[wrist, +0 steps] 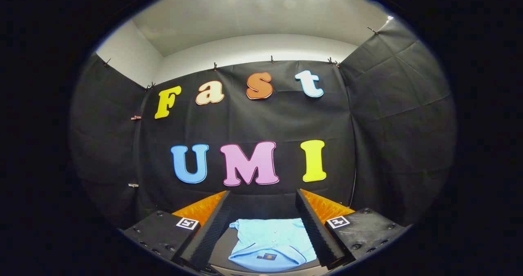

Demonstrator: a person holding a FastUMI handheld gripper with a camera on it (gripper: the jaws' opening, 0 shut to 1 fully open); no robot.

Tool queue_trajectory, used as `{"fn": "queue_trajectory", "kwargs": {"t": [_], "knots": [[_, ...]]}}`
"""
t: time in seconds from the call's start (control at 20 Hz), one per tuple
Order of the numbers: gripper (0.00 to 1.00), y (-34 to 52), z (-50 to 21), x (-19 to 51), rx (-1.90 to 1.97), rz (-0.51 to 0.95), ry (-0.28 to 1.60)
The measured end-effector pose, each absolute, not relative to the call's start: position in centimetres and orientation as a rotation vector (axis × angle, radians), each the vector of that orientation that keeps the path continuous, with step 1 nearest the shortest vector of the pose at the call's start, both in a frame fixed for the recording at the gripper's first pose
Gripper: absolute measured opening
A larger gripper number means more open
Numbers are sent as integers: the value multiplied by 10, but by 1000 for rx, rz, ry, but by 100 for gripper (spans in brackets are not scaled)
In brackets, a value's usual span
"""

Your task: Put the clothes into the washing machine and then close the washing machine lid.

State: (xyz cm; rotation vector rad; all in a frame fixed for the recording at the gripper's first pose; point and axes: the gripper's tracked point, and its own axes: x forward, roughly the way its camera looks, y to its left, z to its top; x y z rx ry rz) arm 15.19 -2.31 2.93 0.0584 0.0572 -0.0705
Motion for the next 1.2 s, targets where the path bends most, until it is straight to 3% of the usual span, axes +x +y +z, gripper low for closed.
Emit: {"fn": "queue_trajectory", "kwargs": {"t": [0.4, 1.2], "knots": [[98, -41, -9, 227, 82, -83, 287], [98, -64, -176, 305, 96, -122, 755]]}}
